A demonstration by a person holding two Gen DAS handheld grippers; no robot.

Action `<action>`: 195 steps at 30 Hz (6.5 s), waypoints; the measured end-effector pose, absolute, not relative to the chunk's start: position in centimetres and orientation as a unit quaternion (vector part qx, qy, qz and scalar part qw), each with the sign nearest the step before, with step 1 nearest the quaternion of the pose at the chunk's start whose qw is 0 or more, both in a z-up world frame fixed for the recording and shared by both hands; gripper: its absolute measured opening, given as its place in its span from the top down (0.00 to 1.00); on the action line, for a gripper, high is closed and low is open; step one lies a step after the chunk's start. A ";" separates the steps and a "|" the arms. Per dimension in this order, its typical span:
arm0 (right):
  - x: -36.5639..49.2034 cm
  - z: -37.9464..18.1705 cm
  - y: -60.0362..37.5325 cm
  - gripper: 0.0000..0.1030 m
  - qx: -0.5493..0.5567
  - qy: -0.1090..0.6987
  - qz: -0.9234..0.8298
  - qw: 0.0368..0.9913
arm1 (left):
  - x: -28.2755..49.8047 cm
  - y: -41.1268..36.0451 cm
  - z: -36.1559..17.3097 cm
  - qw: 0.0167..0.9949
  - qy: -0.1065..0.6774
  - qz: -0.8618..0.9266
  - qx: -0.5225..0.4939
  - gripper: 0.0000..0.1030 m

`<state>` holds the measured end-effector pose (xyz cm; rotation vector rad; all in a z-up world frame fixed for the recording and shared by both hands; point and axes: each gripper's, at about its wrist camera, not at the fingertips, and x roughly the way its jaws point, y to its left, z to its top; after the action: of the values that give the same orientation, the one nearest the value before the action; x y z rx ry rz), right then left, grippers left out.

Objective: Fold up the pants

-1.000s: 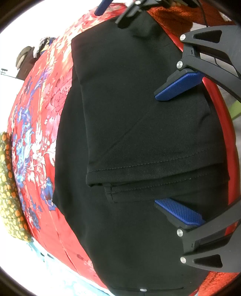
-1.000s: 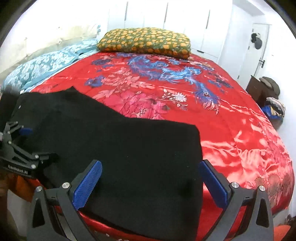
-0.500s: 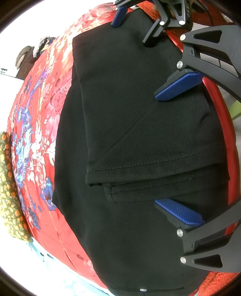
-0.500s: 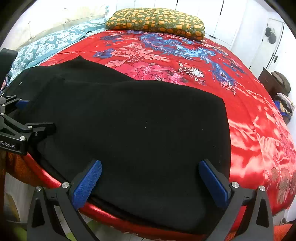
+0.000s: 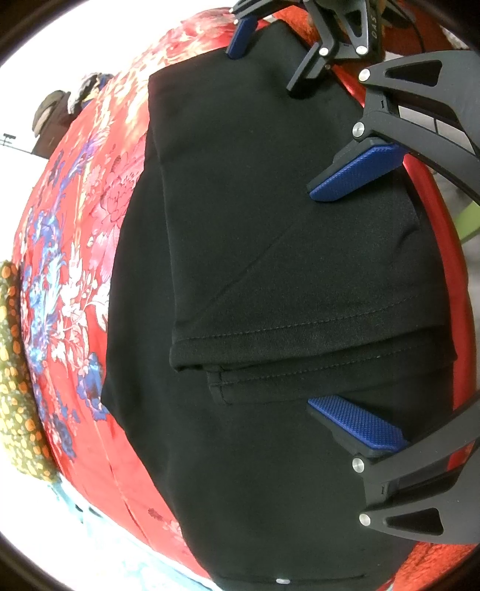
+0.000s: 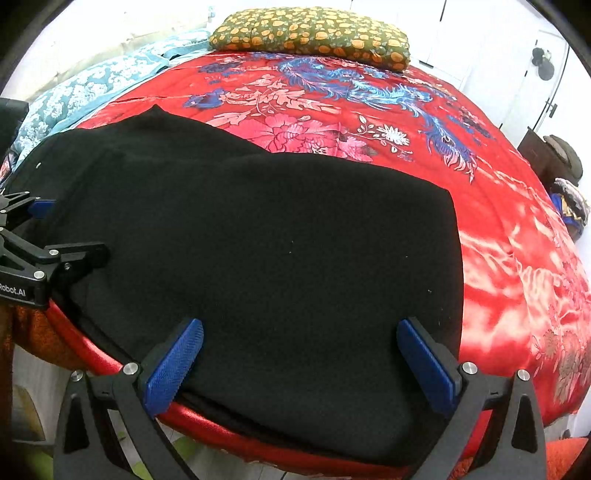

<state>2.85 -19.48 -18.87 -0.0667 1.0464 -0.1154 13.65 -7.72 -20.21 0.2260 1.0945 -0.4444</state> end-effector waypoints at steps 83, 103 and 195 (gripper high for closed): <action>0.9 -10.9 -25.5 0.00 0.179 0.352 -0.028 0.918 | 20.7 3.0 -4.5 0.740 0.534 -0.252 -0.323 0.80; -3.1 -10.9 -33.3 0.00 0.350 0.288 -0.045 0.890 | 17.7 -14.7 -12.8 0.724 0.576 -0.335 -0.180 0.21; 0.3 -8.3 -29.3 0.74 0.080 0.428 0.013 0.900 | 9.4 -10.1 -15.5 0.845 0.450 -0.278 0.077 0.08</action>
<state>0.34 -29.31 -8.30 0.1650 0.8861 0.0268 9.40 -10.10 -15.46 0.1620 0.9504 -0.5861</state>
